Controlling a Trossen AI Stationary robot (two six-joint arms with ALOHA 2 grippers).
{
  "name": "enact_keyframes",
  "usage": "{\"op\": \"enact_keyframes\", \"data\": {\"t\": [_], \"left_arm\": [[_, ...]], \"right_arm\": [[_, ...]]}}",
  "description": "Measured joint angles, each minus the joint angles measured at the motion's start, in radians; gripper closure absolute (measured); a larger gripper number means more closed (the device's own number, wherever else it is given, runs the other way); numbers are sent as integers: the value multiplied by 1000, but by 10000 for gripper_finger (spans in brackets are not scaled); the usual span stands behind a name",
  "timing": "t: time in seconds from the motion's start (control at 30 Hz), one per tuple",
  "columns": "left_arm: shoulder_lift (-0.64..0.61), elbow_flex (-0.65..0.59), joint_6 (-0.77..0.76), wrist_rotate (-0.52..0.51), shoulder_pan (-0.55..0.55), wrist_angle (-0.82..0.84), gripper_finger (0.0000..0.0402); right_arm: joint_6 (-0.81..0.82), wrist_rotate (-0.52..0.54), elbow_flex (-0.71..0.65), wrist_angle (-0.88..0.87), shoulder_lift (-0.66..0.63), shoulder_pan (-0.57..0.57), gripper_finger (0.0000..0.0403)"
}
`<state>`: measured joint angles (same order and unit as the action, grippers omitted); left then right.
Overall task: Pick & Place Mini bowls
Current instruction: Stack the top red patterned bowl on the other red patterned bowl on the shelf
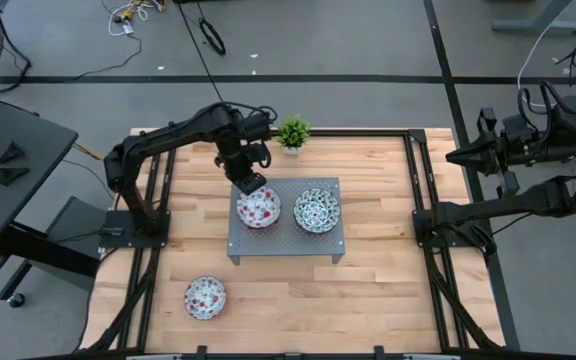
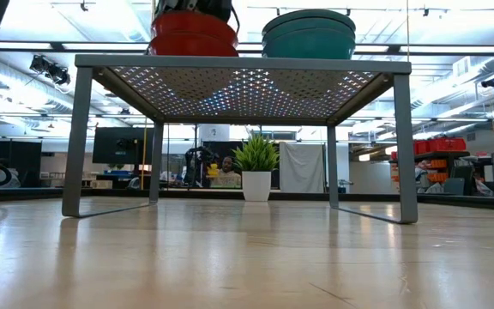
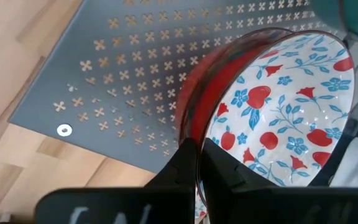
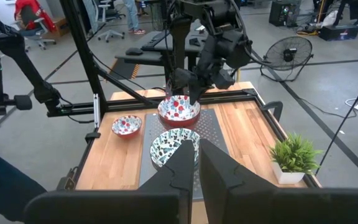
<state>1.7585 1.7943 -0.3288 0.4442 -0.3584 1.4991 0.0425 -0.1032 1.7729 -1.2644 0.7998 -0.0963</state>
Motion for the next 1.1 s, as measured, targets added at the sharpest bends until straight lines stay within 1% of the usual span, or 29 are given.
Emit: {"op": "enact_keyframes", "data": {"t": [0.13, 0.33, 0.63, 0.87, 1.0, 1.1], "left_arm": [[9, 0, 4, -20, 4, 0, 388], [12, 0, 26, -21, 4, -12, 390], [12, 0, 29, -18, 4, -23, 332], [12, 0, 48, -15, 3, -22, 316], [12, 0, 54, 11, 2, -22, 310], [11, 0, 62, 15, 2, -22, 298]], "right_arm": [[0, 0, 0, 0, 0, 0, 373], [0, 0, 0, 0, 0, 0, 373], [0, 0, 0, 0, 0, 0, 373], [0, 0, 0, 0, 0, 0, 373], [0, 0, 0, 0, 0, 0, 373], [0, 0, 0, 0, 0, 0, 373]]}}
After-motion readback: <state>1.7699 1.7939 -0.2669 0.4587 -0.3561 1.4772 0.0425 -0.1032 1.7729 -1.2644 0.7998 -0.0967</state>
